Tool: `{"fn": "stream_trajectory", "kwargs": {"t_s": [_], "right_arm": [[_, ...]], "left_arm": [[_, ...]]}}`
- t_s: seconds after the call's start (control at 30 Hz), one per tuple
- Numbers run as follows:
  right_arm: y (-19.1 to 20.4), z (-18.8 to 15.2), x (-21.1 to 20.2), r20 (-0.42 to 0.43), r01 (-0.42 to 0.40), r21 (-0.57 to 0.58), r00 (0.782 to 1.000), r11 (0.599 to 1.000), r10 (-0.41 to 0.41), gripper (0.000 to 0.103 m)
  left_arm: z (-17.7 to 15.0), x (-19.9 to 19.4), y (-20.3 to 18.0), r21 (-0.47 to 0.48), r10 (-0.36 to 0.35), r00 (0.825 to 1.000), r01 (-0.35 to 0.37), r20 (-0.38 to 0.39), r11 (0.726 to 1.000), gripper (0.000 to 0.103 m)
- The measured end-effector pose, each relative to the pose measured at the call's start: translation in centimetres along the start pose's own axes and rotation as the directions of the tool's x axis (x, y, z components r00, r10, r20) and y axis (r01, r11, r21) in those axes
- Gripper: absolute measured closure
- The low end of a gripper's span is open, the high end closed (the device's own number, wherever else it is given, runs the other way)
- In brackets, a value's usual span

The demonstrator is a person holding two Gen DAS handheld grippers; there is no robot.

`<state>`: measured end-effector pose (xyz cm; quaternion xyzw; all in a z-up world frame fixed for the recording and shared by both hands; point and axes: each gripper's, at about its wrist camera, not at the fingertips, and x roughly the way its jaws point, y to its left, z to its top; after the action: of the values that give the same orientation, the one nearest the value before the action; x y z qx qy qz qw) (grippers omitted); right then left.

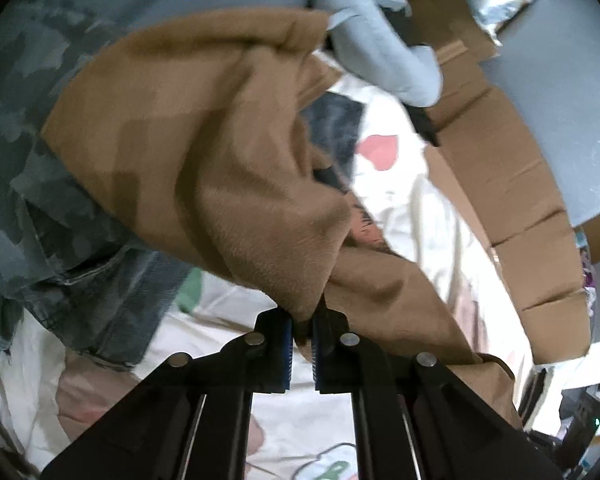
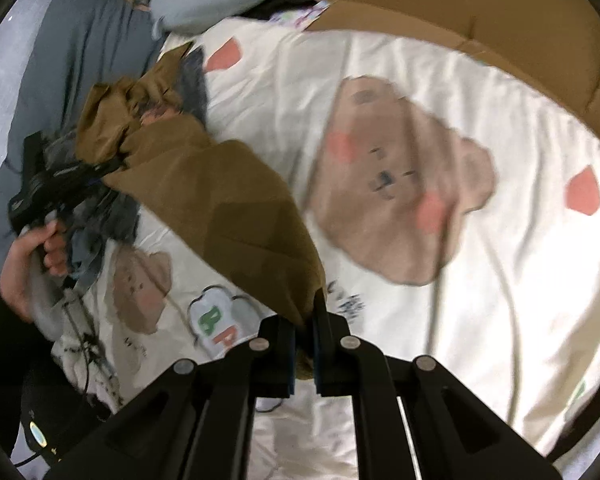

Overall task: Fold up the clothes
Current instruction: 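Pull the brown t-shirt out of the pile with both grippers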

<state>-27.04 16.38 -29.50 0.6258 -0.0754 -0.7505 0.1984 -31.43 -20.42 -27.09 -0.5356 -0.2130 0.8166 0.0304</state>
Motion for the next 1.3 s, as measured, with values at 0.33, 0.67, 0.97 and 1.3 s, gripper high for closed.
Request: {"fn": "stream_trajectory", "kwargs": {"t_s": [0.33, 0.67, 0.97, 1.3], "right_arm": [[-4.8, 1.0, -8.3, 0.142, 0.094, 0.082, 0.984, 0.992, -0.105, 0.098], [-11.4, -3.9, -17.6, 0.192, 0.179, 0.204, 0.957, 0.962, -0.219, 0.098], [-14.2, -9.8, -24.1, 0.215, 0.215, 0.253, 0.938, 0.943, -0.271, 0.098], [-14.8, -14.6, -28.0, 0.209, 0.177, 0.267, 0.949, 0.947, -0.236, 0.098]], "left_arm": [[1.0, -3.4, -9.1, 0.125, -0.136, 0.991, 0.133, 0.016, 0.983, 0.097], [-1.9, -4.3, -20.0, 0.234, -0.238, 0.970, 0.242, -0.048, 0.941, 0.097], [-5.6, -7.4, -26.8, 0.317, -0.252, 0.963, 0.269, -0.095, 0.909, 0.097], [-8.0, -10.4, -29.5, 0.378, -0.198, 0.974, 0.227, -0.113, 0.898, 0.097]]}}
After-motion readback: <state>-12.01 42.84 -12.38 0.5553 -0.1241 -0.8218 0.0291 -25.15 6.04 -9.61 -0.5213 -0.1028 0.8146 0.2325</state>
